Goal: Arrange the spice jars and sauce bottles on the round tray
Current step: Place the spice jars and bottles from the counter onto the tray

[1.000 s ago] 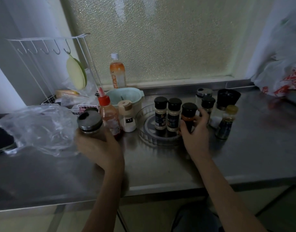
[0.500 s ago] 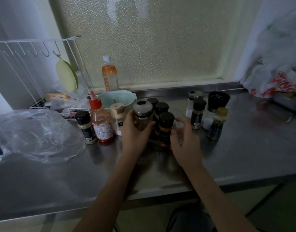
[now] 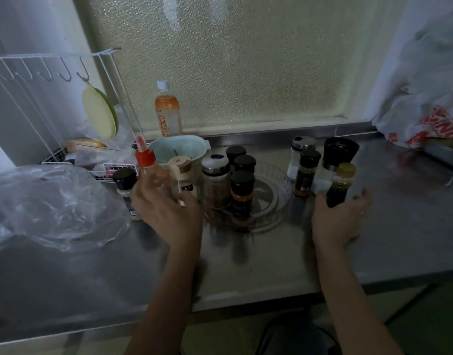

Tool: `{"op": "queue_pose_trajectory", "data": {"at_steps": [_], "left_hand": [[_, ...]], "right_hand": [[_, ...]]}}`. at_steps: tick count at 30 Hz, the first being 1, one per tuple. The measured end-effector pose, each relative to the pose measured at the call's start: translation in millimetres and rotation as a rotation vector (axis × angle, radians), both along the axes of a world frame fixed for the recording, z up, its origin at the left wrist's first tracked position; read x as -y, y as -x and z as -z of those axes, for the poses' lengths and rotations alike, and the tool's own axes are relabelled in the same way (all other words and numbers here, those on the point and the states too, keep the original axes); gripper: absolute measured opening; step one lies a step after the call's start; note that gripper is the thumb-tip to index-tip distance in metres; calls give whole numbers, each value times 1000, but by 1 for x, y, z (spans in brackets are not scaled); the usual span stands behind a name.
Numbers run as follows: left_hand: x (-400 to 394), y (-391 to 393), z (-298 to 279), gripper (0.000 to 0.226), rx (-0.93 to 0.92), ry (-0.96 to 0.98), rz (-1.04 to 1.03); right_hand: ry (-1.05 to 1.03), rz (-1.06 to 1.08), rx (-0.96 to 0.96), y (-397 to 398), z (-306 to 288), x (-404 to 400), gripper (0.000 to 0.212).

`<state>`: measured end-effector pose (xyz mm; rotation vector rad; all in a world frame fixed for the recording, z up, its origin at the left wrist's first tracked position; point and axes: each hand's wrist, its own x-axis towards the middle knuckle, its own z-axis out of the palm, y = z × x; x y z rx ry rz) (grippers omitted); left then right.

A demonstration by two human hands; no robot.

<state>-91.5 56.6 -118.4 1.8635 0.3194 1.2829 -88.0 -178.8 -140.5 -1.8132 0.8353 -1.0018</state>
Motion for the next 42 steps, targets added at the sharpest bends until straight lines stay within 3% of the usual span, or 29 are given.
{"op": "queue_pose_trajectory", "data": {"at_steps": [2, 5, 9, 11, 15, 19, 22, 25, 31, 42], "left_hand": [[-8, -5, 1, 58, -82, 108, -61], [-12, -14, 7, 67, -191, 125, -33], [-15, -20, 9, 73, -201, 199, -11], [-19, -24, 10, 74, -232, 224, -22], [-25, -27, 13, 59, -284, 323, -9], [-27, -23, 9, 48, -205, 355, -11], [-23, -14, -1, 55, -52, 320, -9], [-9, 2, -6, 61, 33, 264, 138], [1, -1, 0, 46, -103, 252, 510], [4, -21, 7, 48, -208, 174, 764]], "right_hand": [[20, -7, -52, -3, 1, 0, 52], [108, 26, -25, 0, 2, 0, 36], [106, -176, 373, 7, -1, -6, 41], [92, -320, 424, 12, -10, -20, 42], [190, -606, 237, 9, -12, -44, 32], [311, -708, 74, -1, 0, -43, 35], [341, -706, 77, 2, 0, -44, 31], [396, -706, 80, 8, -5, -47, 24], [498, -715, 100, 20, -12, -53, 22], [427, -844, 117, 21, -11, -55, 10]]}}
